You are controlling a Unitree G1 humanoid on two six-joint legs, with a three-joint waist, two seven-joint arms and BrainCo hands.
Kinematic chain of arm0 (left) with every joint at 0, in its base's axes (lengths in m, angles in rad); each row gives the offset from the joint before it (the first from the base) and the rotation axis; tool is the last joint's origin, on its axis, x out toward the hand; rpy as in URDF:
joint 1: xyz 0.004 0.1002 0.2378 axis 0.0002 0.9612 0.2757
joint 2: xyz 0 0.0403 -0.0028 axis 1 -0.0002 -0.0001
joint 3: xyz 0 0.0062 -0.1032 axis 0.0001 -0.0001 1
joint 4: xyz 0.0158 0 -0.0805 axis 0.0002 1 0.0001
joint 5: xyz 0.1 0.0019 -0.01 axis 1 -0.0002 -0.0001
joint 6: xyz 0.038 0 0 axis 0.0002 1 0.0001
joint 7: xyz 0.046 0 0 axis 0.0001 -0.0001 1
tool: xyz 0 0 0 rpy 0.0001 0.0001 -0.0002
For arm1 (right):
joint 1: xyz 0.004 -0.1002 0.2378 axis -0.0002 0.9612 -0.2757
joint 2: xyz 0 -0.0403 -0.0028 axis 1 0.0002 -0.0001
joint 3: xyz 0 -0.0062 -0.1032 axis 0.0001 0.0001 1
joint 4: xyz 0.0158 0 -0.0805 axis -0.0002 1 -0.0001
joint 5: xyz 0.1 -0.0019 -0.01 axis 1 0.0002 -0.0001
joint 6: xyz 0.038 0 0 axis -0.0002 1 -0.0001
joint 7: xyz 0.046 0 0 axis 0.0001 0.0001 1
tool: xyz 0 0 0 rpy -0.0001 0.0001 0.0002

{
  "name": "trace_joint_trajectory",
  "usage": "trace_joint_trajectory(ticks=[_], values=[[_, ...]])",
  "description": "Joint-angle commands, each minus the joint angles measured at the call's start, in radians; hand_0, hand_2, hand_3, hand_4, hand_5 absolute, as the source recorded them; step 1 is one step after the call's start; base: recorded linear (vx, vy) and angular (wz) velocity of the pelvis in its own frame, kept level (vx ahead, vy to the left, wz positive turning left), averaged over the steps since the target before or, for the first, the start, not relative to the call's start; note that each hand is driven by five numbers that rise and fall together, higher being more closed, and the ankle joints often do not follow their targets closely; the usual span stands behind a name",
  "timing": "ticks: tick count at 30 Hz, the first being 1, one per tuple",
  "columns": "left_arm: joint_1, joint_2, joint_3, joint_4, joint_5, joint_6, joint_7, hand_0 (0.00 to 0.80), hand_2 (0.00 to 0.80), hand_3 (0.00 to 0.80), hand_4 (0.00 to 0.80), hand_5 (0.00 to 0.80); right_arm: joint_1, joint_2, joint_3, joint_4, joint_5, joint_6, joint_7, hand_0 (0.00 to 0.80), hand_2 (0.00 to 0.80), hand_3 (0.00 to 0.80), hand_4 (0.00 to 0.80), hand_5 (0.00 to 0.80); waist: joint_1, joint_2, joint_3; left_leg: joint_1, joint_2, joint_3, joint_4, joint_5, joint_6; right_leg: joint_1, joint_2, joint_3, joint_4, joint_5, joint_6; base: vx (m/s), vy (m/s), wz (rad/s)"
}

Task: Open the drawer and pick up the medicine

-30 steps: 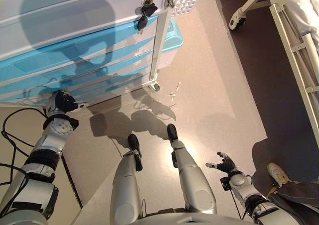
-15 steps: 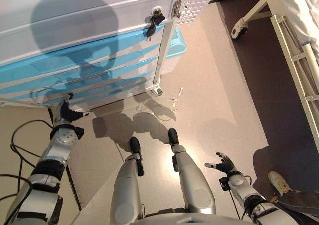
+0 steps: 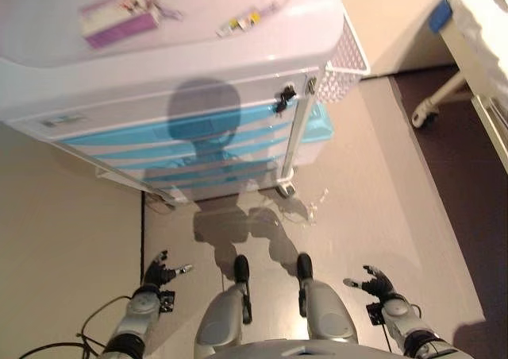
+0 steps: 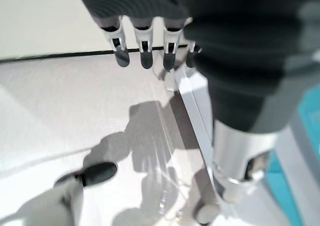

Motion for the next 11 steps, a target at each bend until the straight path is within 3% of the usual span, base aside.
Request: trace_joint_trajectory(ticks=[1, 6, 11], values=[[-0.029, 0.02, -0.016, 0.071, 0.017, -0.001, -0.035, 0.0, 0.0, 0.0, 0.0, 0.0, 0.027, 0.005, 0.014, 0.024, 0.06, 0.005, 0.047, 0.0, 0.0, 0.0, 0.0, 0.0, 0.007, -0.068, -0.059, -0.009, -0.054, -0.001, 0.058, -0.075, 0.02, -0.003, 0.013, -0.041, -0.072, 0.067, 0.033, 0.079, -0.09, 0.3], [-0.002, -0.036, -0.035, 0.172, 0.104, 0.019, -0.042, 0.0, 0.0, 0.0, 0.0, 0.0, 0.028, 0.043, 0.031, 0.076, 0.074, 0.025, 0.092, 0.0, 0.0, 0.0, 0.0, 0.0, 0.025, -0.078, -0.137, 0.069, -0.041, -0.02, 0.0, -0.063, 0.015, 0.081, 0.024, -0.078, -0.102, 0.049, 0.029, 0.06, -0.043, 0.17], [0.018, -0.063, -0.046, 0.24, 0.159, 0.035, -0.034, 0.0, 0.0, 0.0, 0.0, 0.0, 0.03, 0.067, 0.06, 0.089, 0.036, 0.033, 0.092, 0.0, 0.0, 0.0, 0.0, 0.0, 0.035, -0.085, -0.171, 0.11, -0.042, -0.03, 0.008, -0.079, 0.018, 0.131, 0.029, -0.083, -0.104, 0.031, 0.023, 0.041, -0.028, 0.09]])
